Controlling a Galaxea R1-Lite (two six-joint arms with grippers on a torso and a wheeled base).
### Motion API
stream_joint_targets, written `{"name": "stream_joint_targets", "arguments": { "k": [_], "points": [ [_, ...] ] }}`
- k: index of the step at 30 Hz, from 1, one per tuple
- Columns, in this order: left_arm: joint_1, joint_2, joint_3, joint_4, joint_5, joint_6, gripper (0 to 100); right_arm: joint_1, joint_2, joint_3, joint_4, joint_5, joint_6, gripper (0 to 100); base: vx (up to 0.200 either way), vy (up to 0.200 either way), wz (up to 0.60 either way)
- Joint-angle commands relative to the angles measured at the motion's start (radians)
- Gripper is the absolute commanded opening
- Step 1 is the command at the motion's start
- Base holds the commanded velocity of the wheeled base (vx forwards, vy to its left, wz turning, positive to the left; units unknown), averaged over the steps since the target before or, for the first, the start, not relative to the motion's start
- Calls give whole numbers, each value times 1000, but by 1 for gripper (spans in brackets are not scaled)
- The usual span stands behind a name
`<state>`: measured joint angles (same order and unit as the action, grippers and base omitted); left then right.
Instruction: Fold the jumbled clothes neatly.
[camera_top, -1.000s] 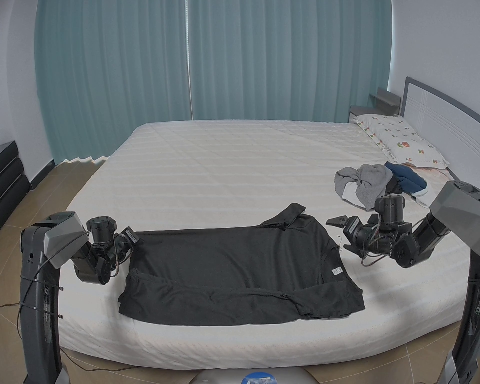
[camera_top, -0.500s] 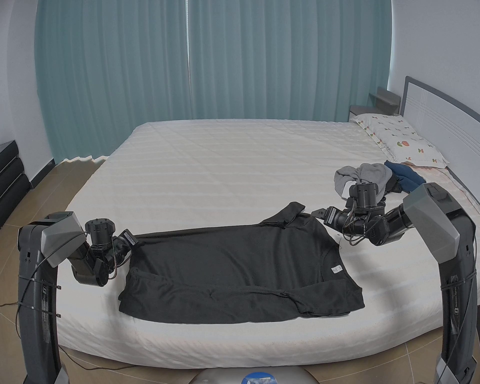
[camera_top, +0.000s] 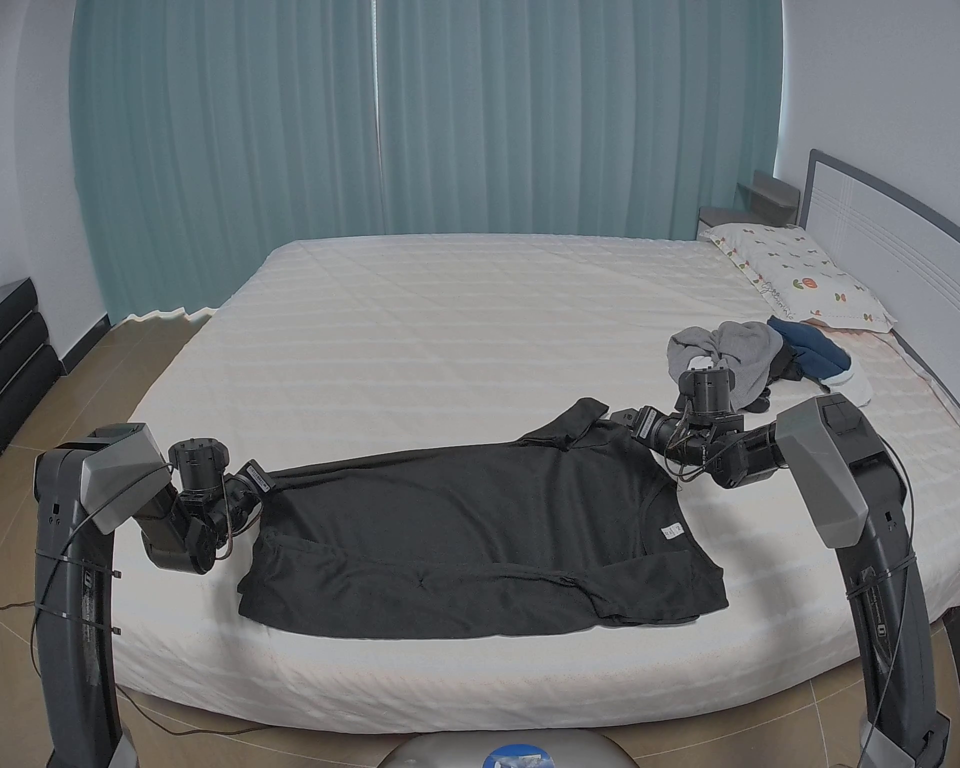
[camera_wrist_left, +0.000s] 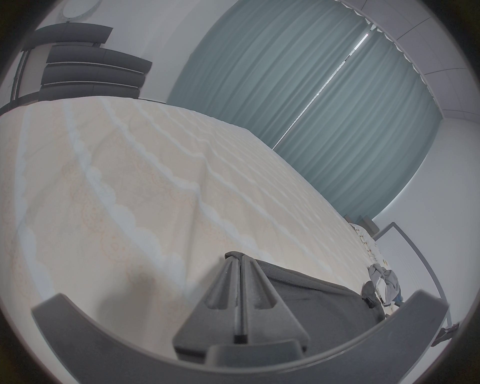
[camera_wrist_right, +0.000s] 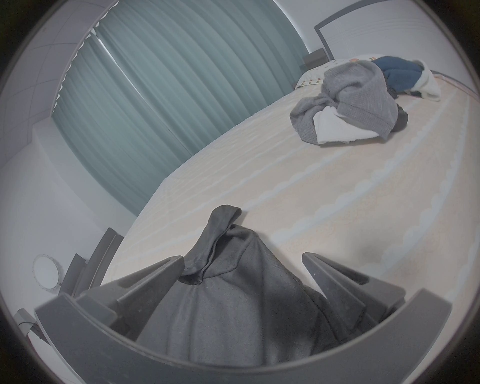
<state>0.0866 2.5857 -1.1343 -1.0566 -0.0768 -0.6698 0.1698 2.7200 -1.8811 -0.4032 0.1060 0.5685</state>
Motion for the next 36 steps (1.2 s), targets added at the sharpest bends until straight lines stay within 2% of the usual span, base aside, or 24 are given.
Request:
{"name": "stream_joint_targets", "arguments": {
  "k": [1, 7, 21, 27, 28, 36],
  "points": [
    [1, 1, 1, 0, -1, -1, 0, -1, 75, -62, 3, 0, 13, 100, 0, 0, 0],
    [-1, -3, 10, 0, -1, -1, 0, 0, 124, -119, 23, -8, 51, 100, 0, 0, 0],
    [-1, -1, 10, -2, -1, 1, 0, -13, 109, -119, -51, -8, 51, 100, 0, 0, 0],
    [-1, -1, 8, 0, -1, 1, 0, -23, 92, -119, -25, -6, 50, 100, 0, 0, 0],
    [-1, -1, 8, 0, -1, 1, 0, -23, 93, -119, -16, -6, 50, 0, 0, 0, 0],
    [-1, -1, 7, 0, -1, 1, 0, -16, 92, -119, 20, -6, 50, 0, 0, 0, 0]
  ]
}}
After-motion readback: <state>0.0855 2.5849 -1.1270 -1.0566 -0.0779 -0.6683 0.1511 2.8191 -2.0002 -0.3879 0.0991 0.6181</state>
